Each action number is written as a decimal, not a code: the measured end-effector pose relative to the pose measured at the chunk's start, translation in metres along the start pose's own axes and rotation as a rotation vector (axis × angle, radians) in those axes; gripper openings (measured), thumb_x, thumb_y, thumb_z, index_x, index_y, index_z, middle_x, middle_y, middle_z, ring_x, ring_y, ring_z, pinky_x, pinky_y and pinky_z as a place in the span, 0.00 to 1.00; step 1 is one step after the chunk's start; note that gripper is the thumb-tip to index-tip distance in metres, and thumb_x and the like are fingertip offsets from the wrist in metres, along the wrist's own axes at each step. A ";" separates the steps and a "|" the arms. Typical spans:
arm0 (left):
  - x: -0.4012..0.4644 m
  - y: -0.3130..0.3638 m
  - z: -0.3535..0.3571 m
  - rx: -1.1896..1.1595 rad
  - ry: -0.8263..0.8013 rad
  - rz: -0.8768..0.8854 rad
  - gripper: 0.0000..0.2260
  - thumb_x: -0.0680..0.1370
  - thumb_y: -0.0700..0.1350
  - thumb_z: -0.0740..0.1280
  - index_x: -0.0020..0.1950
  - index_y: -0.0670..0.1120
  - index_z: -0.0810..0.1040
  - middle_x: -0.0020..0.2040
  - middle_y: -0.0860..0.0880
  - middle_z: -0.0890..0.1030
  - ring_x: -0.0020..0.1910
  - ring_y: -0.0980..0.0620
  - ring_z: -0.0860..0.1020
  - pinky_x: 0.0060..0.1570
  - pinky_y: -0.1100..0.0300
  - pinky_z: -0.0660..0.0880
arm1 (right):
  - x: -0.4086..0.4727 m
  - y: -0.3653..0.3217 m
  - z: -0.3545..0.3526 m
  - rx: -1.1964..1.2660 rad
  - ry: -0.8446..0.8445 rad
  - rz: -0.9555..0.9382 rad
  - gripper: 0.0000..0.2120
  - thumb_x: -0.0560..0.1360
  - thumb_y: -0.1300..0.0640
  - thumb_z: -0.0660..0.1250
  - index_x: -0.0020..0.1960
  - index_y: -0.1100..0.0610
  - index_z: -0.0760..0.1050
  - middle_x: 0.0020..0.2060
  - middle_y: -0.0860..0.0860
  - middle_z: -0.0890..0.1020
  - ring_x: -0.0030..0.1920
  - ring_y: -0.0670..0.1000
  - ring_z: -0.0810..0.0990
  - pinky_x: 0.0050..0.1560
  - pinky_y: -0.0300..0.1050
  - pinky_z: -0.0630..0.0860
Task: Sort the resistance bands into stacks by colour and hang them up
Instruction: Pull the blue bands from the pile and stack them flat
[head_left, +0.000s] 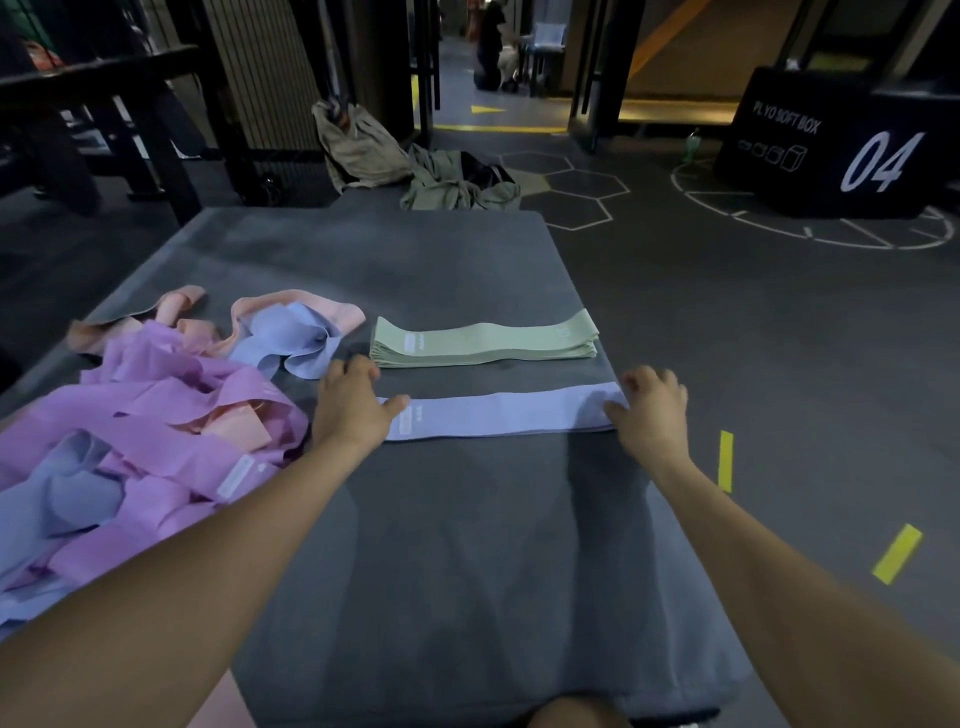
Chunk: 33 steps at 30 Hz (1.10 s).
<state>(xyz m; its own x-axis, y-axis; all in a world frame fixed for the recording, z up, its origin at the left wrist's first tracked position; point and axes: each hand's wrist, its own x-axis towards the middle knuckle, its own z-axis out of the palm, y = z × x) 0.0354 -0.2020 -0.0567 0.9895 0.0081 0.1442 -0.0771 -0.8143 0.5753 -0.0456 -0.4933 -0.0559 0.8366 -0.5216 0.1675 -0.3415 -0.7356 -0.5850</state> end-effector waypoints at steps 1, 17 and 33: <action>0.000 0.002 0.000 -0.012 -0.015 0.098 0.22 0.70 0.48 0.74 0.60 0.43 0.73 0.62 0.42 0.70 0.62 0.43 0.70 0.58 0.54 0.68 | 0.000 -0.003 0.001 -0.031 -0.058 -0.100 0.19 0.72 0.60 0.70 0.62 0.61 0.72 0.60 0.59 0.72 0.62 0.60 0.67 0.56 0.45 0.64; 0.019 0.012 0.023 0.153 -0.522 0.384 0.26 0.70 0.53 0.73 0.66 0.52 0.71 0.63 0.52 0.70 0.62 0.50 0.71 0.64 0.48 0.68 | 0.018 -0.018 0.009 -0.296 -0.475 -0.532 0.28 0.71 0.44 0.70 0.67 0.55 0.70 0.62 0.52 0.72 0.61 0.55 0.72 0.66 0.48 0.63; 0.023 -0.018 -0.002 0.198 -0.484 0.389 0.25 0.72 0.48 0.73 0.67 0.47 0.72 0.62 0.46 0.71 0.63 0.48 0.69 0.64 0.59 0.64 | 0.008 -0.056 0.031 -0.296 -0.582 -0.545 0.31 0.73 0.47 0.68 0.72 0.53 0.63 0.67 0.51 0.68 0.66 0.55 0.67 0.68 0.48 0.64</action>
<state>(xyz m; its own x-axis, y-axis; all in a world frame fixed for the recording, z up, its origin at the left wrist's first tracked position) 0.0588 -0.1860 -0.0618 0.8404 -0.5338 -0.0939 -0.4629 -0.7970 0.3880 -0.0067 -0.4430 -0.0465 0.9760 0.1840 -0.1166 0.1428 -0.9446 -0.2956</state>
